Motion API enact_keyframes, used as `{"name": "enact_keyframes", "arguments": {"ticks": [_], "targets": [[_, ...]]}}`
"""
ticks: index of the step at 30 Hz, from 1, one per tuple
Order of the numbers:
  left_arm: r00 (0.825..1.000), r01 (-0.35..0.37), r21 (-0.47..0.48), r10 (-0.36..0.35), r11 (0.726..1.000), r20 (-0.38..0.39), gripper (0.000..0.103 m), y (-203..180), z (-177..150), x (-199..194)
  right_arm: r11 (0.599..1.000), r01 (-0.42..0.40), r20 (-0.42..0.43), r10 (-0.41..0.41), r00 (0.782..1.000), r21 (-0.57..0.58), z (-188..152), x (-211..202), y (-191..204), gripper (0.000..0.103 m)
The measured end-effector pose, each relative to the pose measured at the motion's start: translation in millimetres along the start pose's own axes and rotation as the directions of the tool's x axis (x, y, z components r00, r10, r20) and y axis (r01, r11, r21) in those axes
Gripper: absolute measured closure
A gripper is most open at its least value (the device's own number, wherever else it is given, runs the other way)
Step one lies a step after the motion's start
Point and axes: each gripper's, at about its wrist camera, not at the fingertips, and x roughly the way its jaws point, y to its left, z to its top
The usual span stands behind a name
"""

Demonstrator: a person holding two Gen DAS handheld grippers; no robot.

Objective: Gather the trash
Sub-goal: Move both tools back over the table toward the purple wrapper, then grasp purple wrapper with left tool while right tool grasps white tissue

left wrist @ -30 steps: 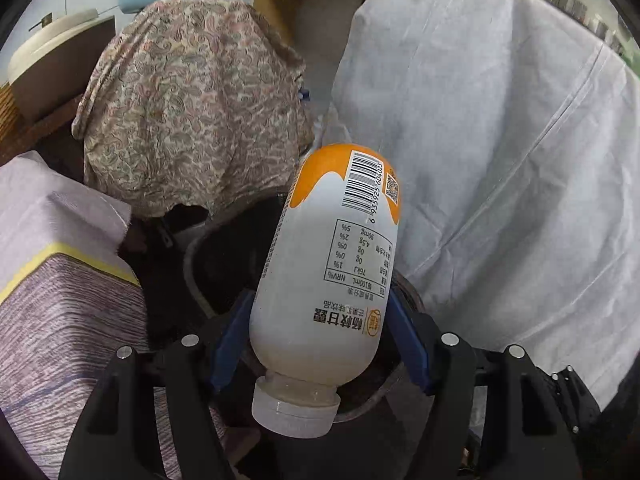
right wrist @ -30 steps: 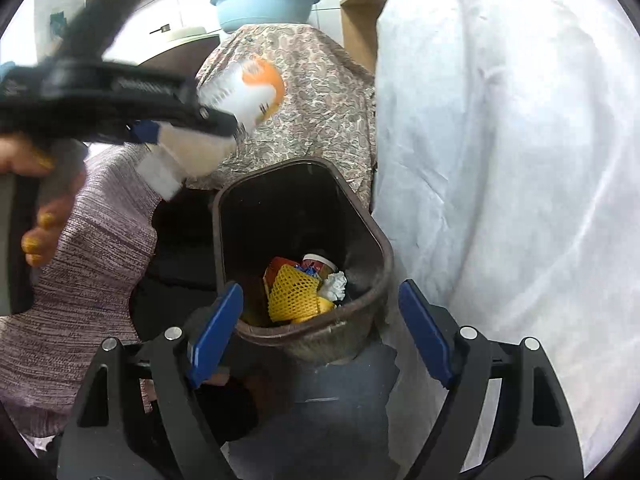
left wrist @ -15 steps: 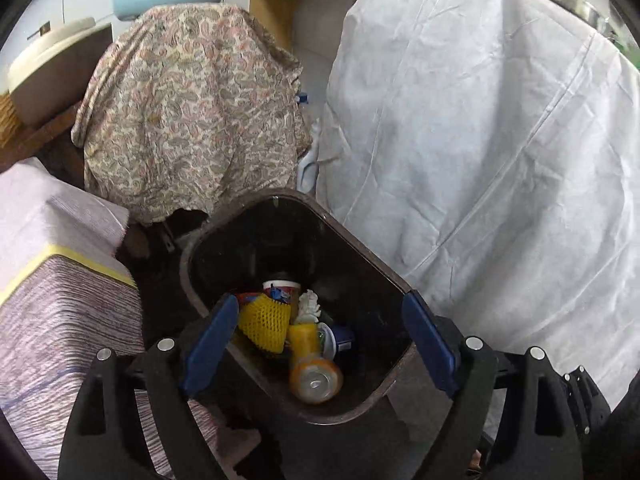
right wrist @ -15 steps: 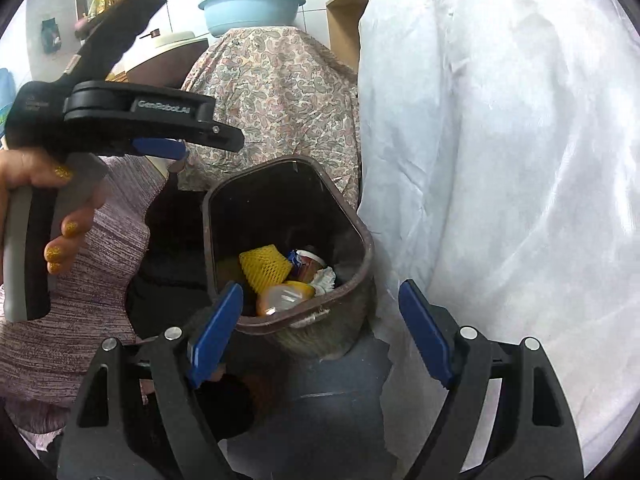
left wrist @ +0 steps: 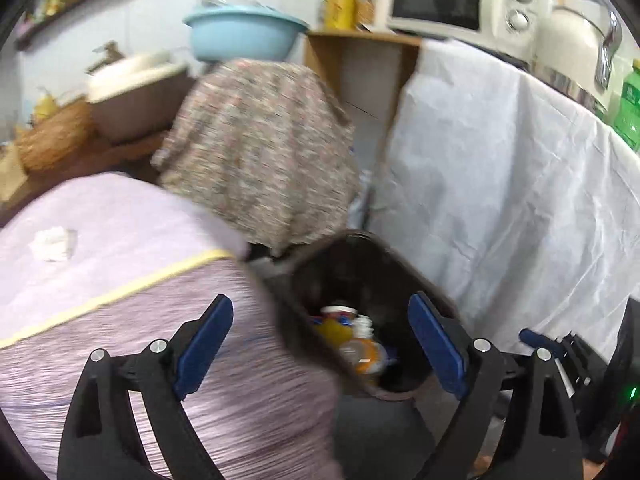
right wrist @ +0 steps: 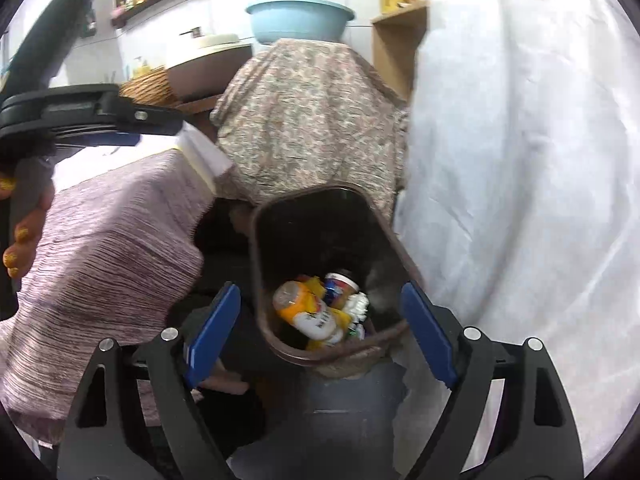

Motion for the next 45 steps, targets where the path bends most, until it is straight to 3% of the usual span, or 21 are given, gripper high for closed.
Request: {"name": "enact_keyframes", "arguments": {"ticks": [4, 7, 10, 15, 18, 22, 26, 27, 29, 30, 33, 36, 37, 38, 41, 45], "targets": [[0.991, -0.121, -0.019, 0.122, 0.992, 0.059, 0.013, 47, -12, -40, 0.997, -0.052, 0.003, 0.052, 0.999, -0.049, 11, 3, 29, 0.021], [0.958, -0.253, -0.079, 0.261, 0.964, 0.118, 0.01, 89, -24, -70, 0.992, -0.089, 0.007, 0.09, 0.996, -0.089, 19, 5, 51, 0.021], [0.891, -0.416, -0.146, 0.435, 0.897, 0.131, 0.01, 135, -36, -97, 0.981, -0.147, 0.005, 0.148, 0.989, -0.124, 28, 7, 78, 0.02], [0.75, -0.63, -0.236, 0.658, 0.74, 0.059, 0.006, 212, -49, -130, 0.95, -0.239, 0.006, 0.246, 0.969, -0.201, 45, 5, 128, 0.02], [0.696, -0.686, -0.297, 0.718, 0.664, -0.005, 0.005, 256, -54, -143, 0.926, -0.285, 0.015, 0.298, 0.954, -0.247, 55, -2, 157, 0.02], [0.68, -0.703, -0.395, 0.722, 0.592, -0.128, 0.005, 322, -58, -148, 0.895, -0.335, 0.013, 0.354, 0.935, -0.293, 67, -10, 184, 0.019], [0.639, -0.755, -0.38, 0.729, 0.534, -0.245, 0.005, 368, -67, -138, 0.87, -0.371, 0.011, 0.396, 0.918, -0.324, 79, -16, 207, 0.019], [0.636, -0.759, -0.386, 0.723, 0.524, -0.269, 0.005, 379, -69, -135, 0.864, -0.379, 0.01, 0.405, 0.914, -0.331, 82, -17, 213, 0.019], [0.66, -0.742, -0.401, 0.691, 0.538, -0.295, 0.005, 392, -75, -130, 0.851, -0.393, 0.005, 0.421, 0.907, -0.349, 87, -17, 225, 0.019], [0.664, -0.74, -0.401, 0.679, 0.54, -0.313, 0.005, 397, -75, -125, 0.844, -0.397, 0.001, 0.426, 0.905, -0.36, 88, -17, 232, 0.019], [0.668, -0.741, -0.4, 0.654, 0.539, -0.355, 0.019, 412, -77, -113, 0.823, -0.405, -0.01, 0.438, 0.899, -0.398, 93, -14, 254, 0.019], [0.691, -0.721, -0.416, 0.617, 0.555, -0.376, 0.052, 419, -83, -109, 0.802, -0.412, -0.021, 0.448, 0.894, -0.432, 96, -10, 272, 0.019], [0.695, -0.717, -0.422, 0.608, 0.555, -0.382, 0.072, 422, -87, -110, 0.794, -0.416, -0.026, 0.452, 0.892, -0.443, 97, -9, 278, 0.019], [0.702, -0.71, -0.434, 0.6, 0.555, -0.383, 0.082, 424, -91, -112, 0.783, -0.423, -0.036, 0.459, 0.888, -0.455, 99, -6, 285, 0.019], [0.739, -0.668, -0.491, 0.579, 0.56, -0.345, 0.091, 425, -101, -127, 0.758, -0.455, -0.071, 0.481, 0.874, -0.468, 107, 4, 304, 0.019], [0.762, -0.636, -0.509, 0.578, 0.58, -0.294, 0.094, 418, -109, -148, 0.734, -0.503, -0.127, 0.506, 0.853, -0.456, 122, 27, 326, 0.019]]}}
